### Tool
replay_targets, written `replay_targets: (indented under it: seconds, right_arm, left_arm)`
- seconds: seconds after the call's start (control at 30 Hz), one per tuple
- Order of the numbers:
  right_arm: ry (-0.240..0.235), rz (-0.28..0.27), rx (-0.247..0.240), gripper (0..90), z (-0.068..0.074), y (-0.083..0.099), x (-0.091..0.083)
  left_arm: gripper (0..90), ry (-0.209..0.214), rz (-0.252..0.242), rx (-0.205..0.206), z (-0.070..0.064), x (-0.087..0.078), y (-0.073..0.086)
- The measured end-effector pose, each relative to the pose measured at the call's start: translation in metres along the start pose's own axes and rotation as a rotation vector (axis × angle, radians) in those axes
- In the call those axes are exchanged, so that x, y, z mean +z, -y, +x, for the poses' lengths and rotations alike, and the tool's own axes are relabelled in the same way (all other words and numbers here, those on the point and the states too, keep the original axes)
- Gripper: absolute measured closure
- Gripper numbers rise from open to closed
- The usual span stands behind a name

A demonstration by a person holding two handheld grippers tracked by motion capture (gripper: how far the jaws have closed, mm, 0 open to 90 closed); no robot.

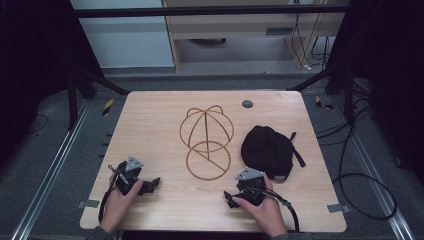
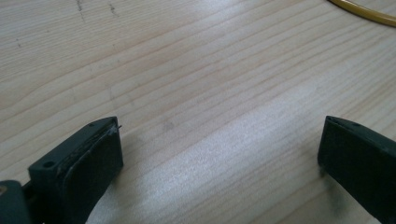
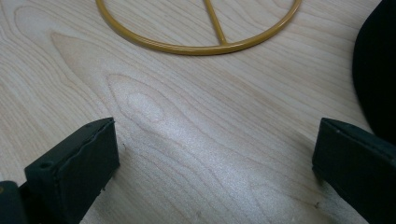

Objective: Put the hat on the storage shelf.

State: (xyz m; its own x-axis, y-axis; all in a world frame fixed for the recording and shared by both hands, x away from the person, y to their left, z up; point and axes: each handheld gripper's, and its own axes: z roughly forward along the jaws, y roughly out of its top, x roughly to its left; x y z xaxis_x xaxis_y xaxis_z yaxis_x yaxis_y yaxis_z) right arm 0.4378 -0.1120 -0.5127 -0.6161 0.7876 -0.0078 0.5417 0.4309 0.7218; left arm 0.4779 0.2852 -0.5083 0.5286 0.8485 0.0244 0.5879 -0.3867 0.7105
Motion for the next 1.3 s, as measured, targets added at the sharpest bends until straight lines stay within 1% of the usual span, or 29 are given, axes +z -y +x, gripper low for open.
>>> replay_targets:
  seconds: [0.07, 0.1, 0.2, 0.27, 0.3, 0.33, 0.37, 0.4, 0.43, 0.5, 0.53, 0.57, 0.6, 0.63, 0.67, 0.7, 0.73, 0.77, 0.87, 0.9, 0.93, 1.0, 1.03, 1.07, 1.1, 1.13, 1.17, 1.23, 1.3]
  right_arm:
    - [0.004, 0.008, 0.002, 1.4, 0.0, 0.0, -0.001]
    - [0.004, 0.019, -0.001, 2.1, 0.001, -0.001, -0.002]
    - [0.001, 0.022, -0.001, 5.3, 0.002, -0.001, -0.003]
    - [-0.001, 0.039, -0.03, 7.7, 0.005, -0.004, -0.007]
    - [0.024, 0.027, -0.057, 8.5, 0.009, -0.009, -0.015]
    - [0.021, 0.025, -0.055, 8.5, 0.01, -0.013, -0.019]
    - [0.021, 0.025, -0.055, 8.5, 0.01, -0.013, -0.019]
    - [0.042, 0.04, -0.078, 8.5, 0.01, -0.021, -0.029]
    - [0.042, 0.04, -0.078, 8.5, 0.01, -0.021, -0.029]
    - [0.096, 0.049, -0.12, 10.8, 0.007, -0.03, -0.043]
    - [0.147, 0.018, -0.147, 12.4, 0.001, -0.036, -0.056]
    - [0.147, 0.018, -0.147, 12.4, 0.001, -0.036, -0.056]
    - [0.195, 0.023, -0.175, 12.5, -0.003, -0.038, -0.063]
    - [0.268, 0.052, -0.201, 12.4, -0.015, -0.043, -0.074]
    - [0.285, 0.063, -0.194, 12.3, -0.022, -0.046, -0.079]
    - [0.285, 0.063, -0.194, 12.3, -0.022, -0.046, -0.079]
    - [0.291, 0.088, -0.163, 12.7, -0.036, -0.051, -0.088]
    - [0.291, 0.1, -0.147, 12.6, -0.044, -0.053, -0.091]
    - [0.298, 0.146, -0.139, 14.9, -0.061, -0.06, -0.097]
    - [0.298, 0.146, -0.139, 14.9, -0.061, -0.06, -0.097]
    - [0.293, 0.159, -0.138, 15.3, -0.065, -0.062, -0.097]
    - [0.254, 0.217, -0.112, 16.1, -0.081, -0.069, -0.095]
    - [0.254, 0.217, -0.112, 16.1, -0.081, -0.069, -0.095]
    - [0.243, 0.254, -0.124, 17.8, -0.09, -0.074, -0.093]
    - [0.243, 0.254, -0.124, 17.8, -0.09, -0.074, -0.093]
    - [0.242, 0.269, -0.114, 18.3, -0.099, -0.081, -0.094]
    - [0.242, 0.269, -0.114, 18.3, -0.099, -0.081, -0.094]
    - [0.226, 0.287, -0.095, 18.5, -0.109, -0.089, -0.093]
    - [0.225, 0.302, -0.088, 20.2, -0.118, -0.096, -0.092]
  left_arm:
    - [0.0, -0.005, 0.0, -0.008, -0.001, 0.001, -0.001]
    - [0.0, -0.002, 0.001, -0.004, -0.001, 0.002, -0.002]
    - [0.0, 0.0, -0.001, -0.005, 0.0, 0.003, -0.003]
    - [0.0, -0.003, -0.001, -0.006, 0.0, 0.003, -0.003]
    - [0.0, -0.008, -0.001, -0.007, -0.001, 0.002, -0.002]
    - [0.0, -0.01, -0.001, -0.008, -0.001, 0.002, -0.002]
    - [0.0, -0.01, -0.001, -0.008, -0.001, 0.002, -0.002]
    - [0.0, -0.007, 0.002, -0.004, -0.001, 0.002, -0.002]
    - [0.0, -0.007, 0.002, -0.004, -0.001, 0.002, -0.002]
    - [0.0, -0.007, -0.003, -0.01, -0.002, 0.002, -0.002]
    - [0.0, -0.006, -0.003, -0.009, -0.002, 0.002, -0.001]
    - [0.0, -0.006, -0.003, -0.009, -0.002, 0.002, -0.001]
    - [0.0, -0.005, -0.003, -0.009, -0.002, 0.001, -0.001]
    - [0.0, -0.005, -0.003, -0.011, -0.002, 0.001, -0.001]
    - [0.0, -0.005, -0.003, -0.011, -0.002, 0.001, -0.001]
    - [0.0, -0.005, -0.003, -0.011, -0.002, 0.001, -0.001]
    - [0.0, -0.006, -0.003, -0.011, -0.002, 0.001, -0.001]
    - [0.0, -0.007, -0.002, -0.012, -0.003, 0.001, -0.001]
    - [0.0, -0.011, 0.002, -0.017, -0.004, 0.001, -0.001]
    - [0.0, -0.011, 0.002, -0.017, -0.004, 0.001, -0.001]
    - [0.0, -0.007, 0.0, -0.014, -0.004, 0.001, -0.001]
    - [0.0, -0.007, -0.001, -0.013, -0.004, 0.001, 0.0]
    - [0.0, -0.007, -0.001, -0.013, -0.004, 0.001, 0.0]
    - [0.0, 0.002, -0.002, -0.004, -0.002, 0.0, 0.0]
    - [0.0, 0.002, -0.002, -0.004, -0.002, 0.0, 0.0]
    - [0.0, 0.006, -0.002, -0.001, -0.002, 0.0, 0.0]
    - [0.0, 0.006, -0.002, -0.001, -0.002, 0.0, 0.0]
    - [0.0, 0.006, -0.002, 0.0, -0.002, 0.0, 0.0]
    - [0.0, 0.007, -0.001, 0.0, -0.002, 0.0, 0.0]
